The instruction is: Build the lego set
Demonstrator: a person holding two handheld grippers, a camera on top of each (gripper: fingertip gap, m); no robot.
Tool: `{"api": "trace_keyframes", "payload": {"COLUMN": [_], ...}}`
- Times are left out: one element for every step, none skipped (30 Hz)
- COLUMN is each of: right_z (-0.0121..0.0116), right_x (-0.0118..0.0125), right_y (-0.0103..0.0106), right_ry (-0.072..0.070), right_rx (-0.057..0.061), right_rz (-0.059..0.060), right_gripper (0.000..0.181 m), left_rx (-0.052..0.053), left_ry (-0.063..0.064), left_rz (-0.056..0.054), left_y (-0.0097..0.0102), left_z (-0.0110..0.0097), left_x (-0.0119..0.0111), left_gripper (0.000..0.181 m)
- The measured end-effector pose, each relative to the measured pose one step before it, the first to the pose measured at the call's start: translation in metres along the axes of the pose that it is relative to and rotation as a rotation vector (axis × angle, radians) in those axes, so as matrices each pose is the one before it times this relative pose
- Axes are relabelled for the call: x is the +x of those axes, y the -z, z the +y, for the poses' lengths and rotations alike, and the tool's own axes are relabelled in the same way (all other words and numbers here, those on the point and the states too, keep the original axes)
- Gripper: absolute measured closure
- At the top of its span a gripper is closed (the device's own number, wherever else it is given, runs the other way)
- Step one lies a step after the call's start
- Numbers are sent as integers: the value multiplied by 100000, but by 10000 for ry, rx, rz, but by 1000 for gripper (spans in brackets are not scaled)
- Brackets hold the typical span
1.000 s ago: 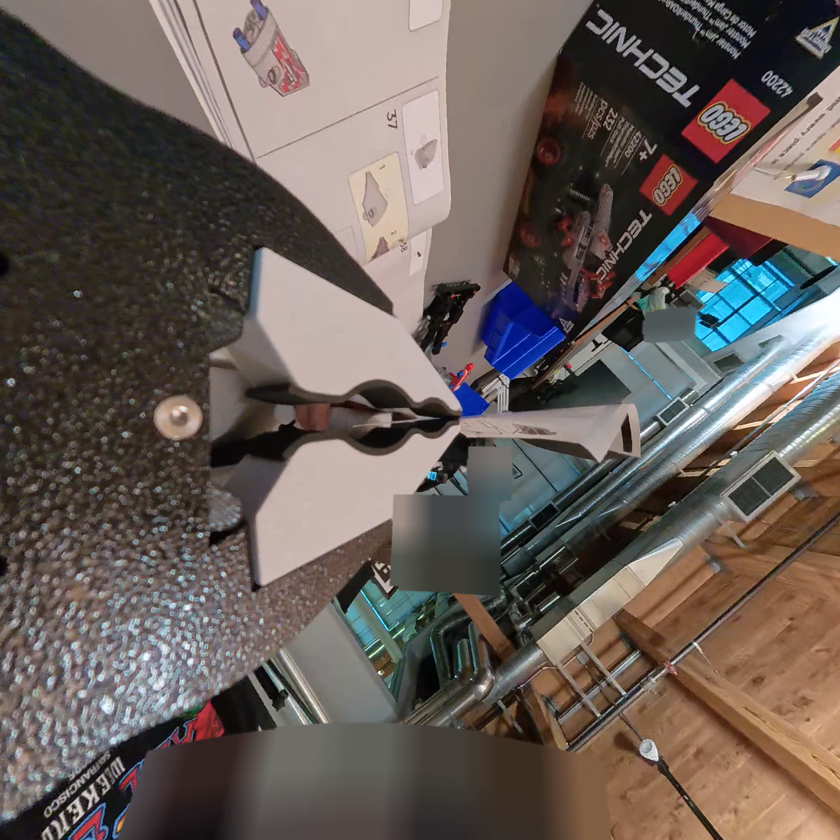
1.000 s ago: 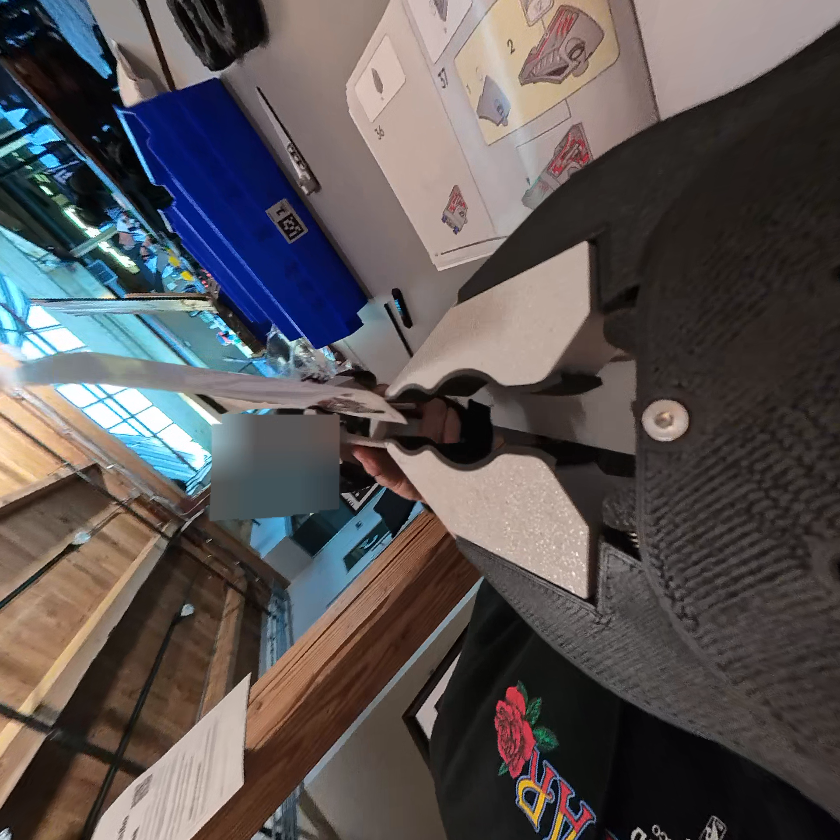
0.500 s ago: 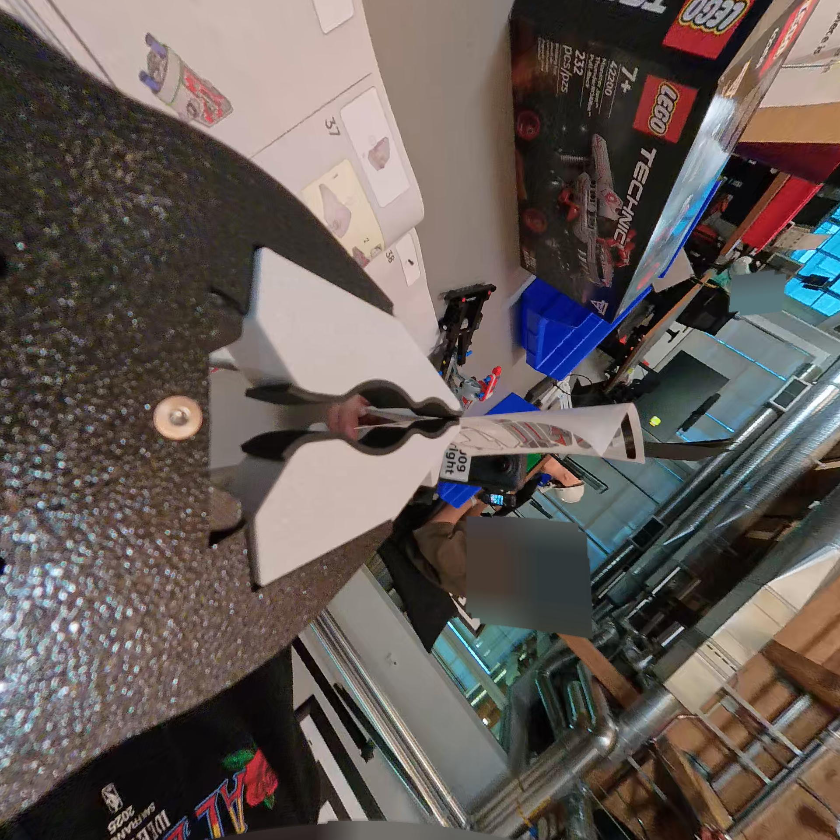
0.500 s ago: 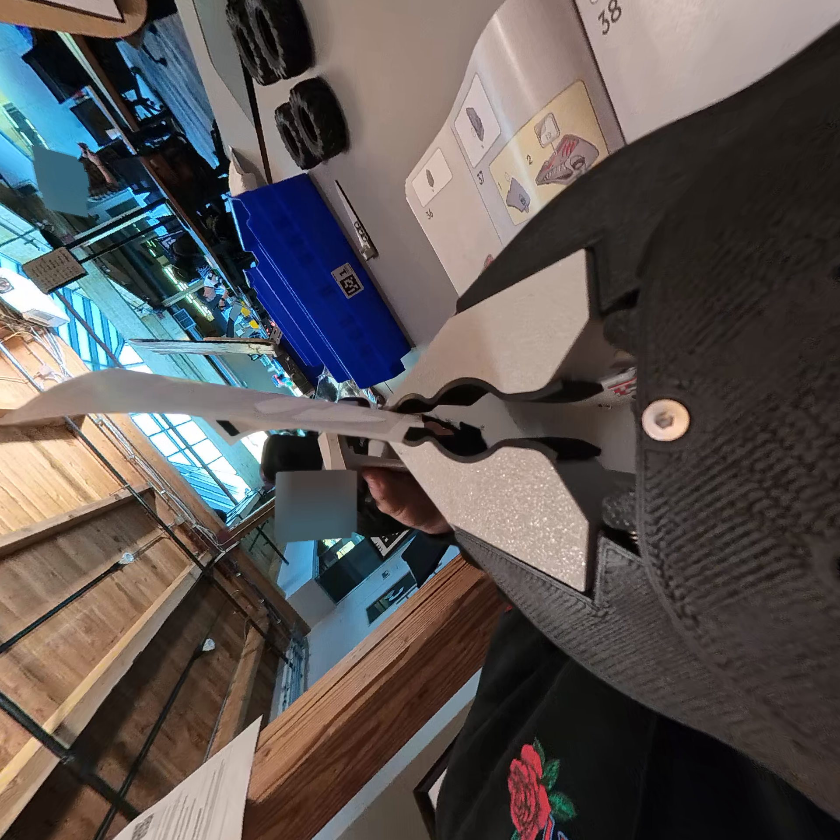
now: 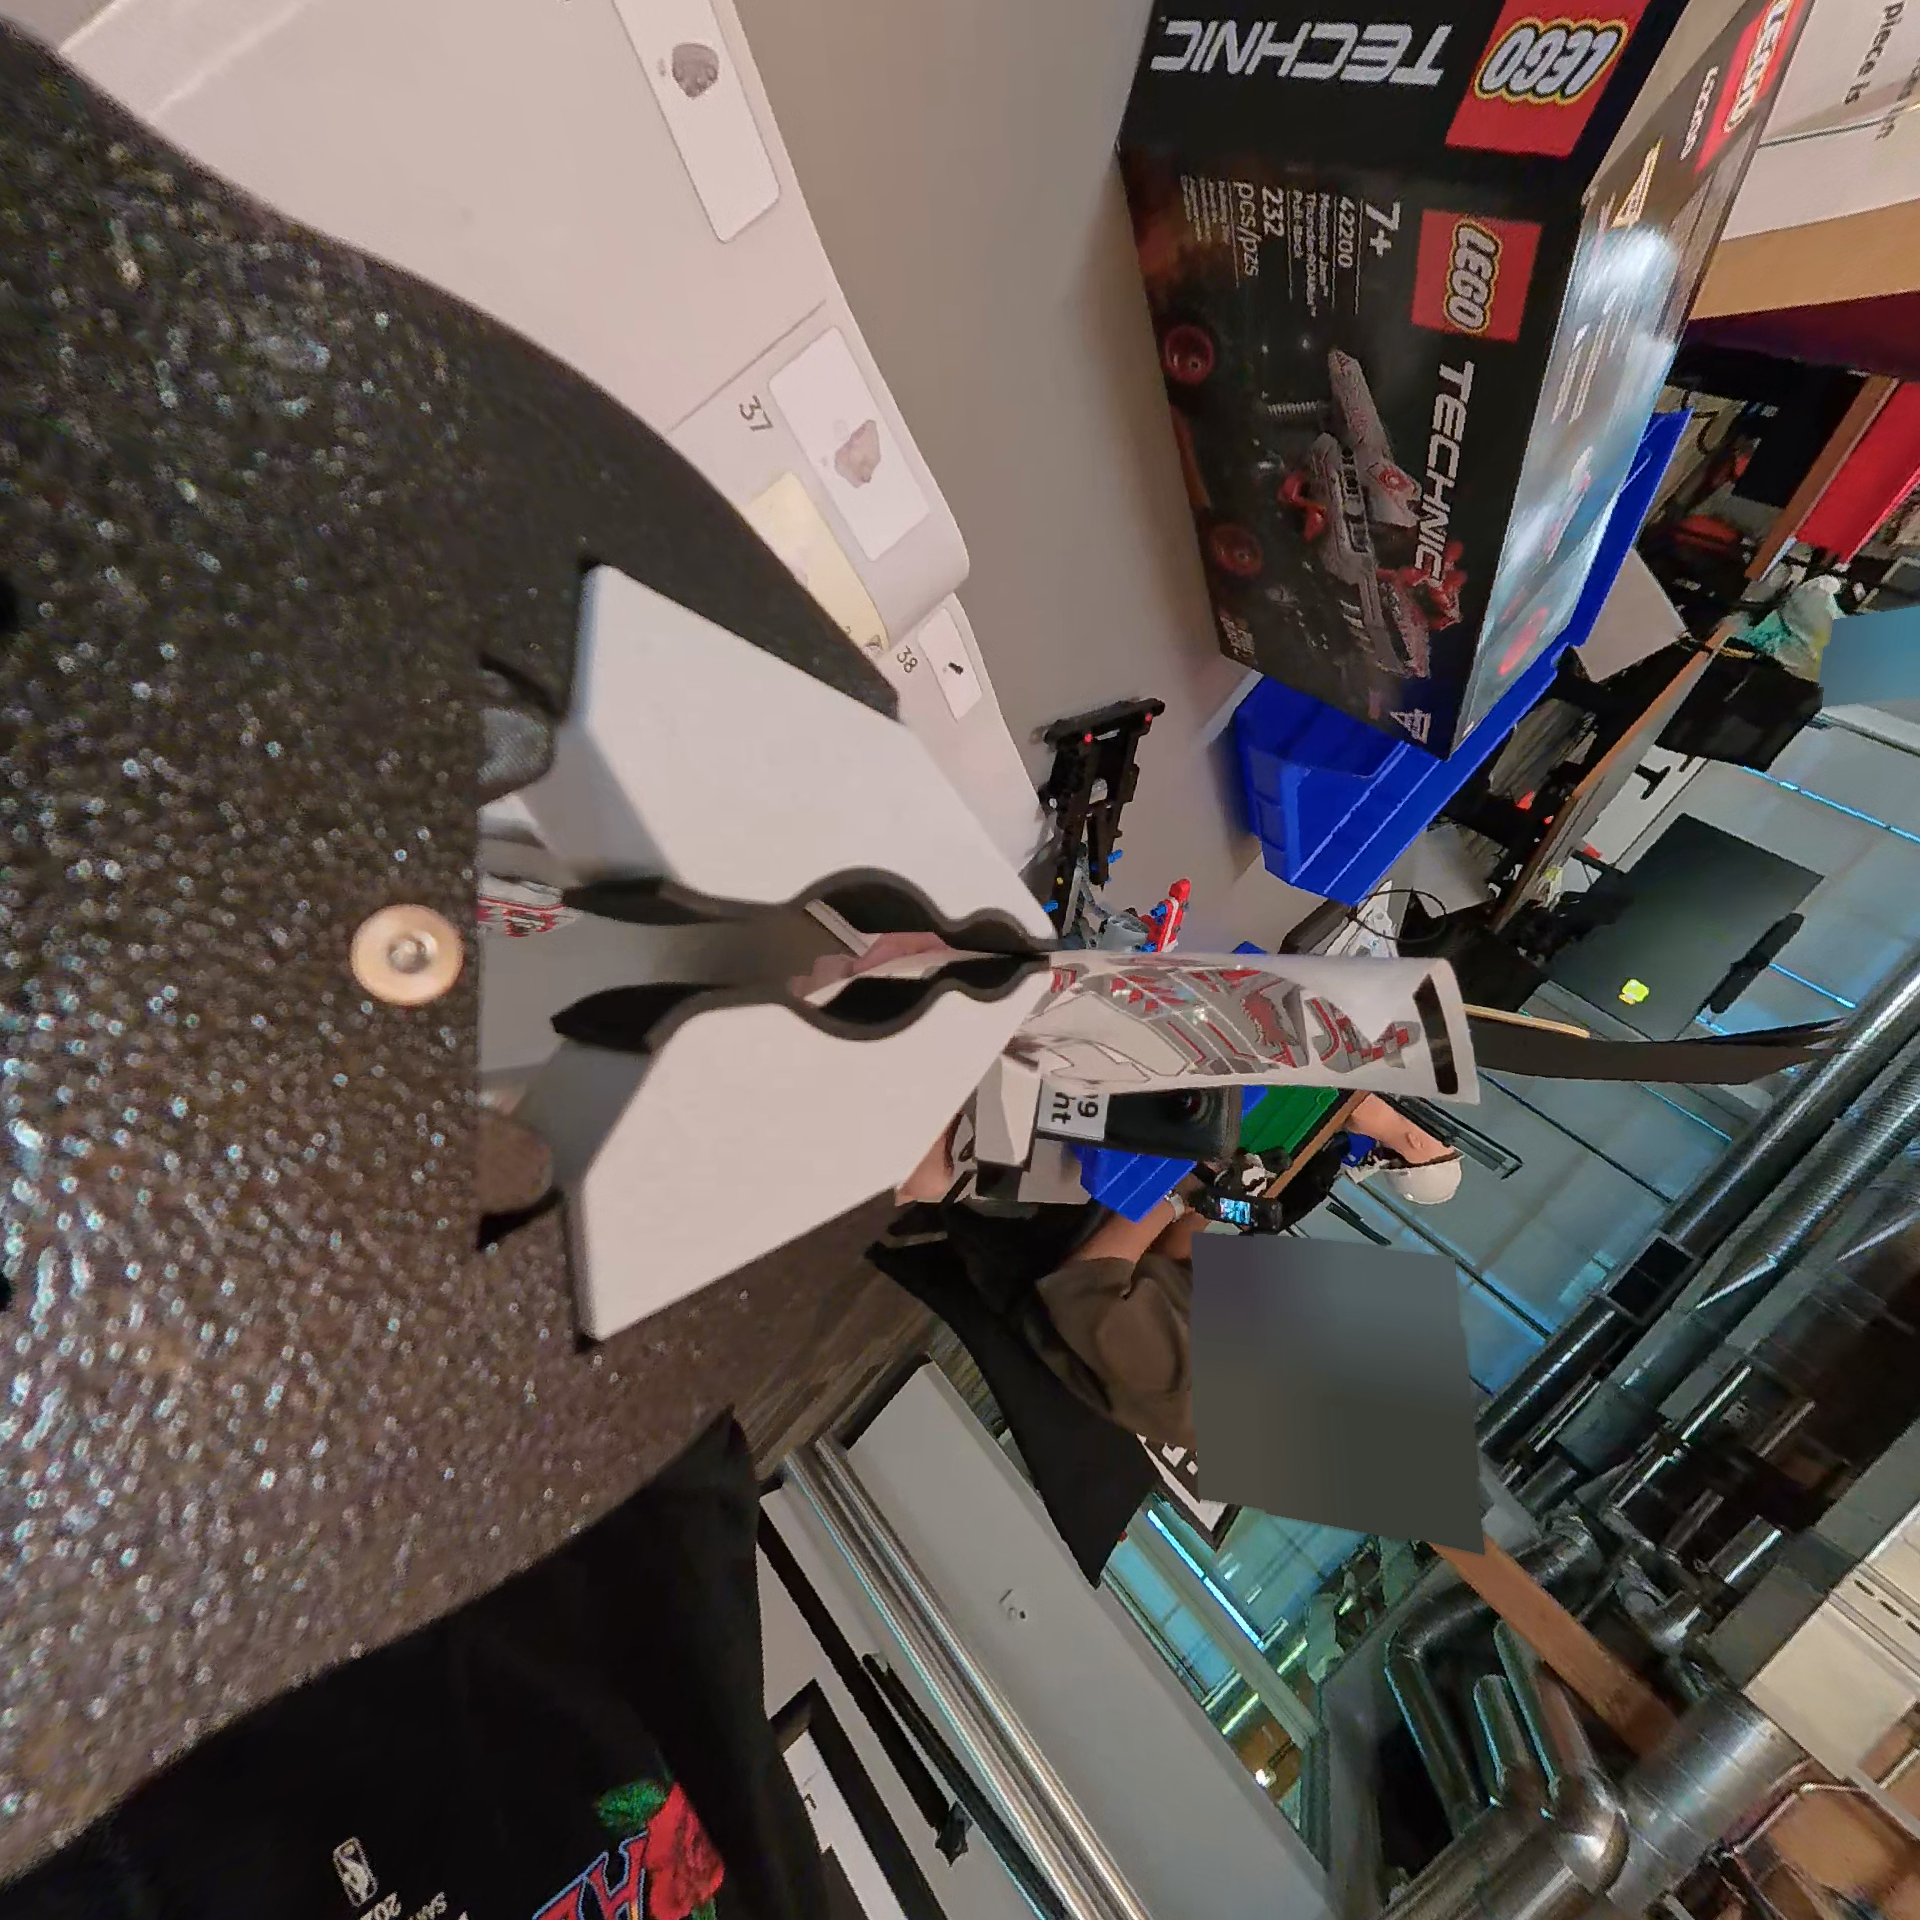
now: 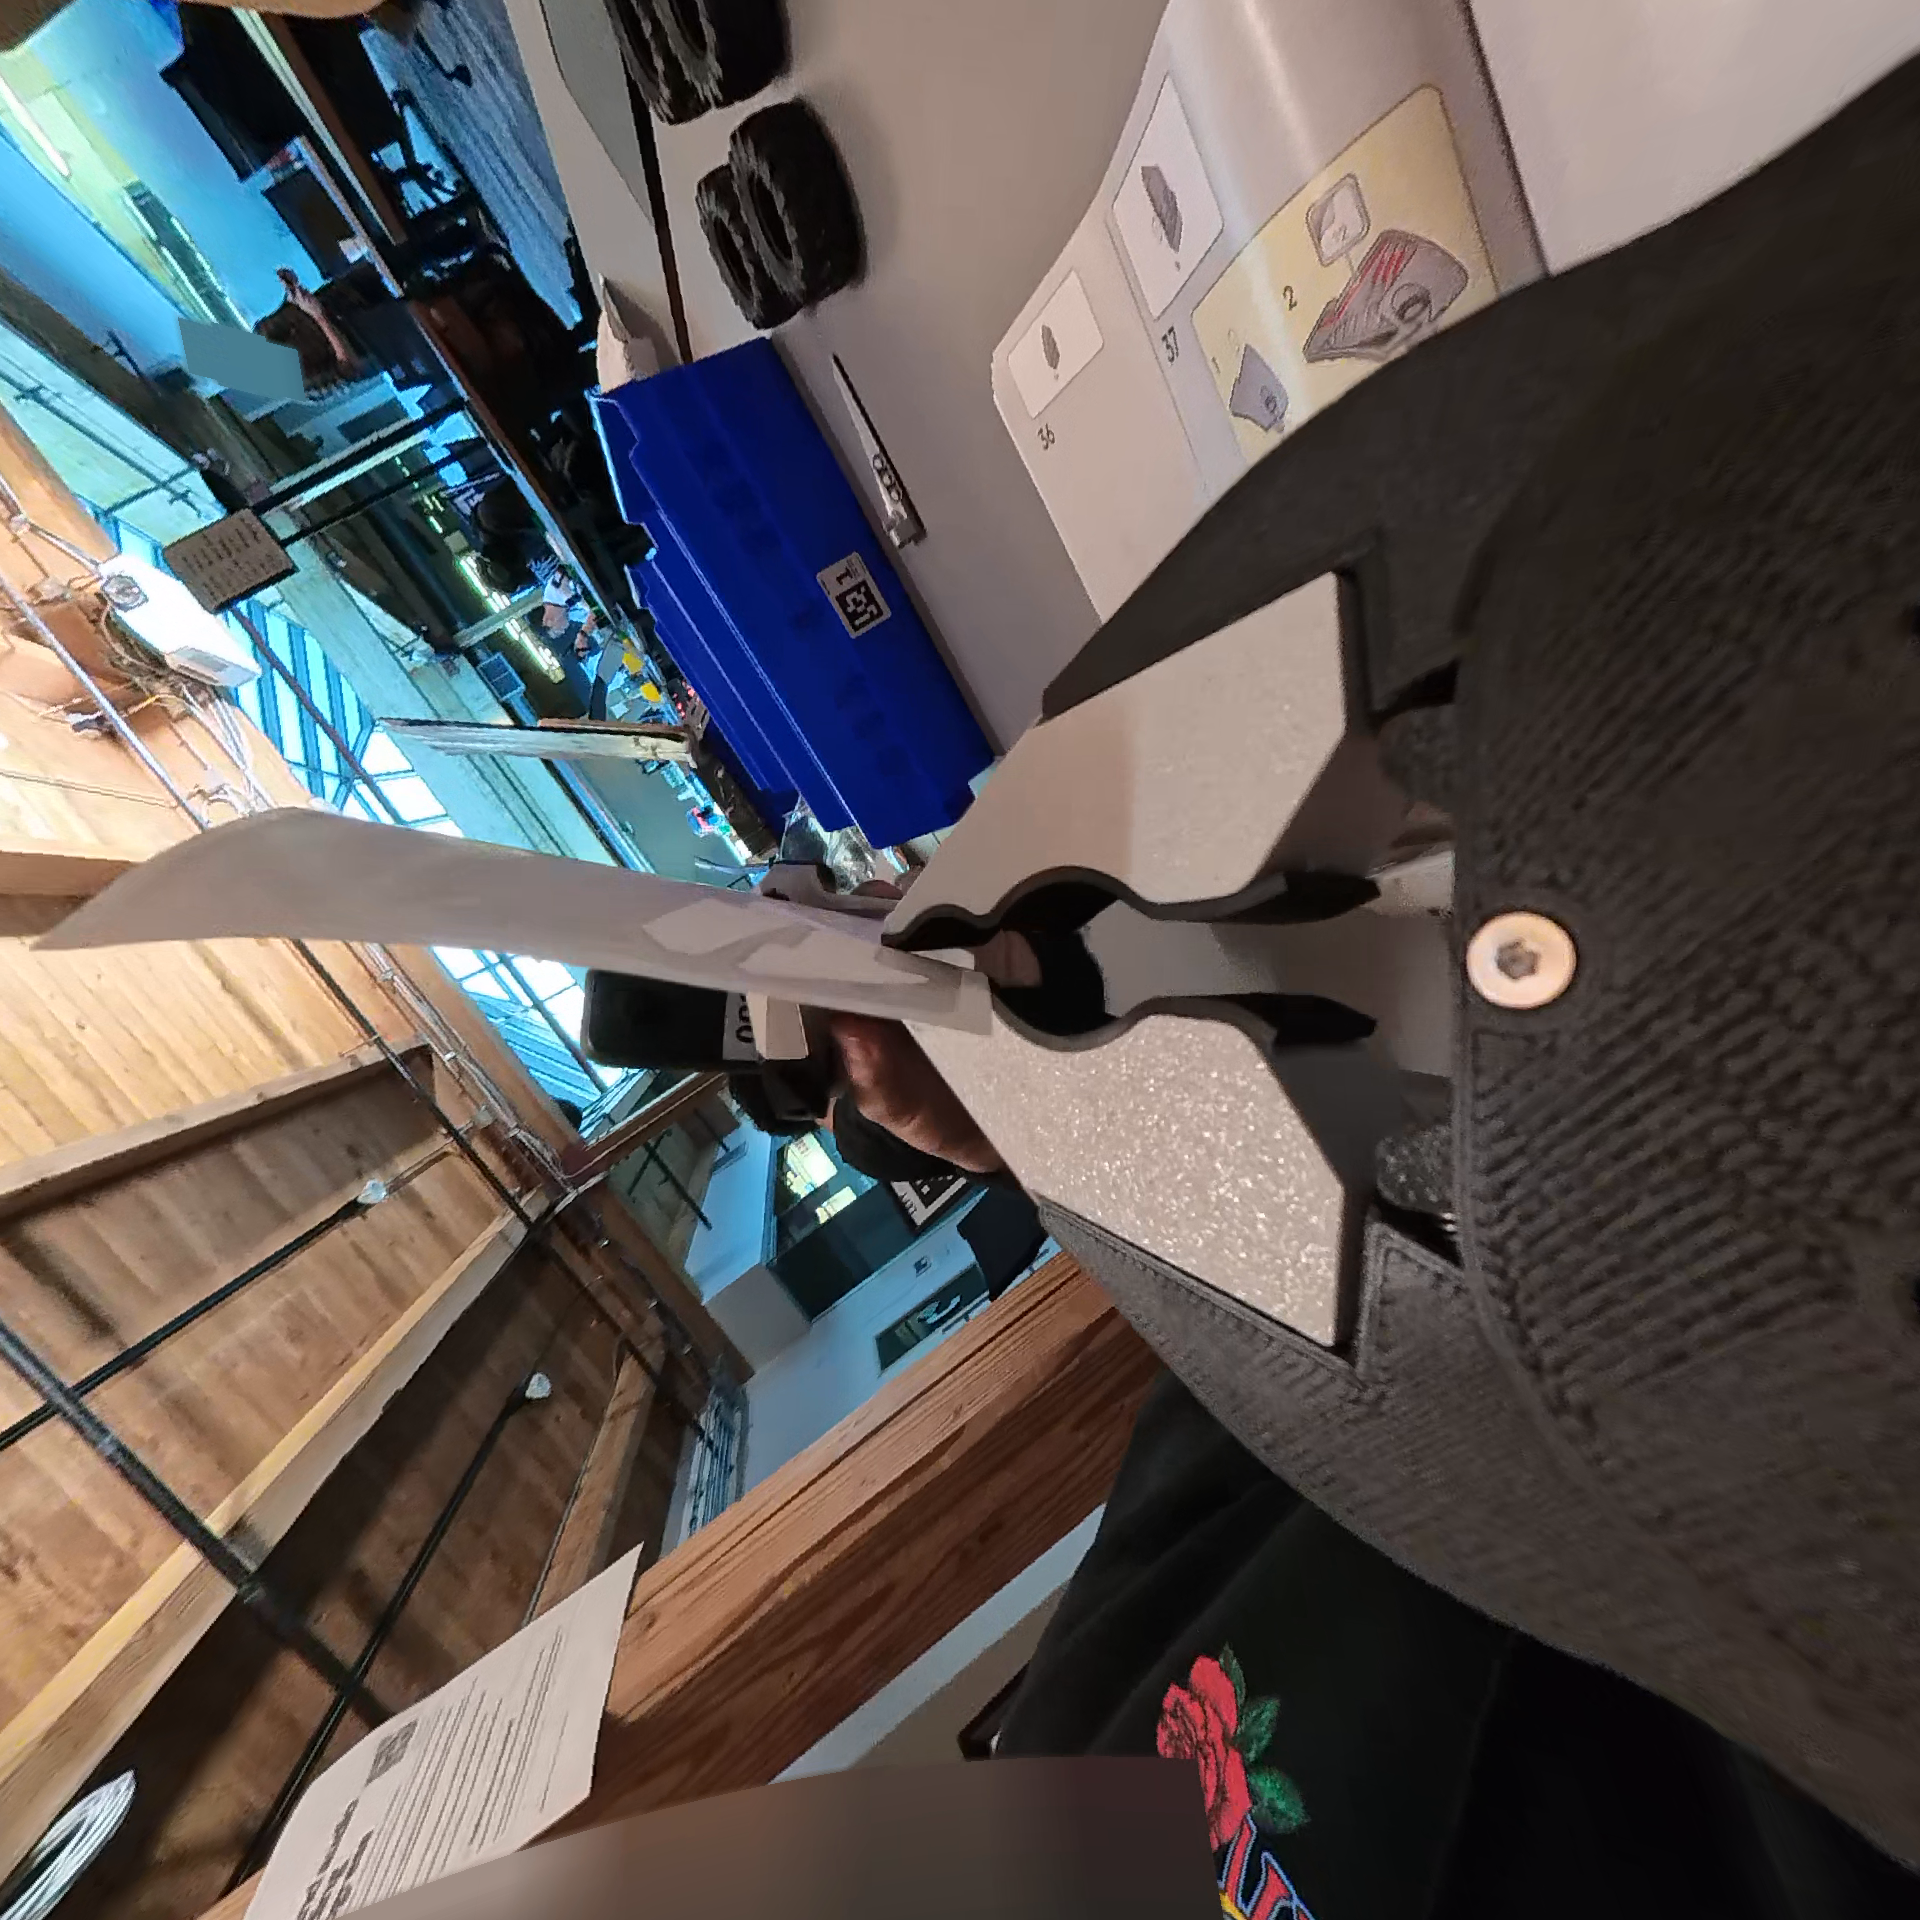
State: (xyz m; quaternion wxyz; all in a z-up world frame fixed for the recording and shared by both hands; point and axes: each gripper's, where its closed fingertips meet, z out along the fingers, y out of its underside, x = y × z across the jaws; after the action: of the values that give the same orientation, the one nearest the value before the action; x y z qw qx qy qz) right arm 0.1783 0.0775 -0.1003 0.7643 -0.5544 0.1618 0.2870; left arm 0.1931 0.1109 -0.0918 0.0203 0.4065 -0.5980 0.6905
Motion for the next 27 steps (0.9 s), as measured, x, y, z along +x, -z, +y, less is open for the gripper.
{"api": "trace_keyframes", "payload": {"right_z": [143, 95, 64, 62, 44, 50, 26, -66, -144, -196, -182, -153, -144, -139, -112, -37, 12, -52, -141, 6, 184, 85, 41, 62, 44, 81, 130], "right_x": [-6, -96, -29, 56, -58, -124, -13, 26, -88, -175, -215, -115, 76, 204, 167, 186, 267, 170, 24, 124, 204, -53, -121, 7, -147, -310, -224], "right_y": [-97, -83, -74, -61, -87, -100, -96, -83, -86, -95, -99, -88, -57, -20, 0, -6, -9, -16, -31, -56, -63, -75, -66, -48, -60, -75, -80], "right_ry": [18, 46, 7, -27, -34, -64, -45, 19, 58, 16, -59, -81, -29, 62, 126, 103, 37, 18, -12, -63, -45, 37, 1, -10, 100, 160, 101], "right_rx": [-64, -26, -18, -13, 23, 27, 51, 103, 162, 192, 175, 147, 124, 126, 98, 40, -19, 23, 95, -3, -124, -51, -2, -36, -30, -53, -108], "right_rz": [3, -40, 2, 42, -44, -94, -20, 28, -27, -72, -105, -36, 99, 195, 189, 197, 235, 169, 80, 142, 193, 27, -11, 73, -21, -116, -64], "right_gripper": [181, 181, 181, 181, 180, 180, 181, 181, 181, 181, 181, 181, 181, 181, 181, 181, 181, 181, 181, 181, 181, 181, 181, 181, 181, 181, 181], "left_rx": [-41, -36, -21, -2, -7, -28, -15, 30, 39, 28, 63, 108, 125, 171, 231, 255, 197, 100, -52, -236, -319, -275, -196, -176, -274, -401, -331], "left_ry": [-10, -4, 2, -8, -12, -10, -26, -40, -56, -101, -161, -279, -467, -663, -892, -1121, -1238, -1263, -1173, -940, -726, -673, -675, -668, -536, -204, 79], "left_rz": [-17, -10, -17, -21, -16, -14, -16, -23, -53, -155, -326, -431, -430, -535, -742, -798, -741, -518, -115, 182, 265, 312, 181, 12, 1, -34, -48], "left_y": [55, 58, 52, 34, 24, 9, 19, 44, 47, 42, 100, 187, 328, 465, 580, 623, 610, 501, 316, 121, -41, -144, -202, -221, -261, -328, -339], "left_z": [20, 9, 3, -16, -19, 5, -23, -83, -96, -80, -132, -220, -256, -371, -525, -604, -582, -482, -314, -103, 45, 86, 47, 92, 307, 545, 455], "left_x": [-68, -41, -46, -31, -23, -6, 1, -4, -22, -140, -321, -391, -231, -148, -191, -58, 144, 438, 909, 1212, 1197, 1147, 850, 515, 341, 119, -60], "left_gripper": [181, 181, 181, 181, 181, 181, 181, 181, 181, 181, 177, 164, 157, 157, 158, 158, 158, 157, 157, 158, 158, 157, 158, 161, 165, 169, 169]}}
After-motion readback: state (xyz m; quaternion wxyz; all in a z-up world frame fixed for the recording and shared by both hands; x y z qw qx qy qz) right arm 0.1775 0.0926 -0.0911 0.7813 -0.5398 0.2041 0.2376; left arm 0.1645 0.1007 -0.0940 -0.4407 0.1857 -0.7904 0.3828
